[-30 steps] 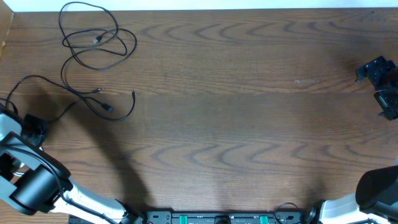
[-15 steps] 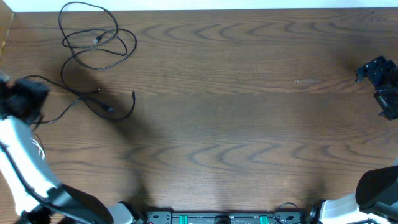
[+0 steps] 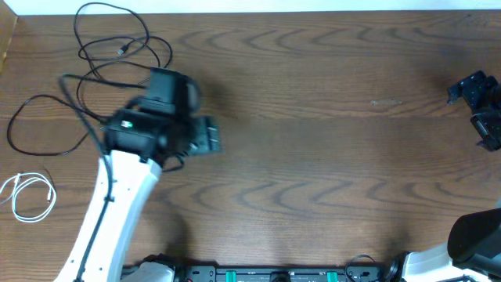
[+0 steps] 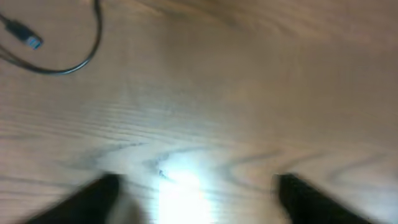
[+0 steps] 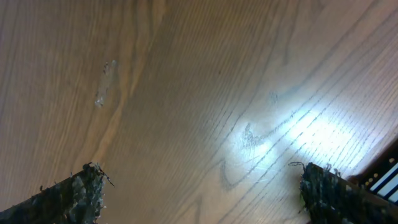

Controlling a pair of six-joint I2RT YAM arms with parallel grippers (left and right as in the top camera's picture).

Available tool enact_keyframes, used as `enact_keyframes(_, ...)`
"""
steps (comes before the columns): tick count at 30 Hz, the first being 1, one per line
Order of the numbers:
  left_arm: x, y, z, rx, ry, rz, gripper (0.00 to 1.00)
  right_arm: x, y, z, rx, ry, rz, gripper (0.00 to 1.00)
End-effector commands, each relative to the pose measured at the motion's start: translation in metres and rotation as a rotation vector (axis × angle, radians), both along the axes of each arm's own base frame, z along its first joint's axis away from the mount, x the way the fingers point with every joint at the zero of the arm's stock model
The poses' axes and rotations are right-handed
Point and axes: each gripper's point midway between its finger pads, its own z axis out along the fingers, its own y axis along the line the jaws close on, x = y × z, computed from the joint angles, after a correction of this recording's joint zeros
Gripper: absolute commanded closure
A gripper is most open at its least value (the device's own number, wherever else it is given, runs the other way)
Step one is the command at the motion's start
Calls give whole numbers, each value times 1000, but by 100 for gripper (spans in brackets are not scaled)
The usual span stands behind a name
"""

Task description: Untangle cables

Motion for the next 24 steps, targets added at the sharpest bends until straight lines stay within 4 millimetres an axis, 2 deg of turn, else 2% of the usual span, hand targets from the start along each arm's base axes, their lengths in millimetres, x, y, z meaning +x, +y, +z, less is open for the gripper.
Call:
enact_keyframes(1, -7, -6, 14, 68, -63, -43, 3, 0, 0, 0, -3, 1, -11, 1)
enact_keyframes(4, -11, -5, 26, 65, -113, -36, 2, 0, 0, 0, -3, 1, -11, 1)
enact_keyframes(8, -11, 18, 59, 51, -255, 49, 2, 0, 0, 0, -3, 1, -11, 1)
enact_keyframes(12, -26, 43, 89, 25, -373, 130, 2, 0, 0, 0, -3, 1, -11, 1)
enact_keyframes(18, -52, 55, 114, -2, -477, 159, 2, 0, 0, 0, -3, 1, -11, 1)
enact_keyframes(24, -62, 57, 124, -17, -526, 162, 2, -1, 0, 0, -3, 1, -11, 1)
